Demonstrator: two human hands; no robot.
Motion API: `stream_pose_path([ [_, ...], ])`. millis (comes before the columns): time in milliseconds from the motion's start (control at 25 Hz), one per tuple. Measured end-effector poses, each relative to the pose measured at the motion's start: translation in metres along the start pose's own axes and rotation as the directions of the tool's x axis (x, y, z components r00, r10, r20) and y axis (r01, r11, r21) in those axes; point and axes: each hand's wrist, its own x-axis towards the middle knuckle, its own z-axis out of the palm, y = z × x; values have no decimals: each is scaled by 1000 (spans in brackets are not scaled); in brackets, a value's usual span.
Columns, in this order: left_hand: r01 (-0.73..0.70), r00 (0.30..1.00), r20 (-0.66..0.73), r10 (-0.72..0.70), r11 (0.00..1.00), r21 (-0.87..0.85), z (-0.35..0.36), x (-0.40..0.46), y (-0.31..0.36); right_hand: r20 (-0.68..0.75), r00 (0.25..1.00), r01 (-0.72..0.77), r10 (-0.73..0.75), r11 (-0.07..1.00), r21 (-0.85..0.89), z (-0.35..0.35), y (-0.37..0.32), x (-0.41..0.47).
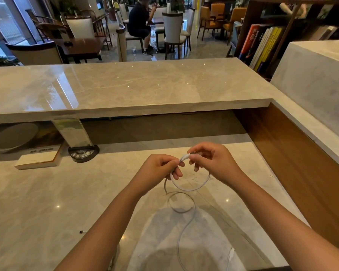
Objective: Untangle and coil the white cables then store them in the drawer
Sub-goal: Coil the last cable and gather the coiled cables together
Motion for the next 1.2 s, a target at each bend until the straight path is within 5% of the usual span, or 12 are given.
stream_pose_path([
  [160,38,999,12,-36,981,-188,3,-2,-1,-125,970,178,-207,962,-207,2,6,1],
  [360,106,994,30,-106,859,-501,4,-3,3,-317,943,122,-98,991,55,3,6,-6],
  [640,138,989,12,-145,911,-389,13,-4,4,-383,921,134,-76,983,127,6,3,-9],
  [840,213,976,156,-151,800,-561,12,-7,3,-297,955,72,-23,985,154,-3,9,-2],
  [1040,129,992,102,-81,711,-691,13,-3,2,-311,931,-66,188,929,364,4,17,-2],
  [1120,74,997,41,-67,633,-770,11,-1,2,-115,937,-211,331,795,569,17,24,-8],
  [1200,29,1000,19,-23,597,-802,8,2,4,172,943,-328,284,715,617,38,30,-23],
])
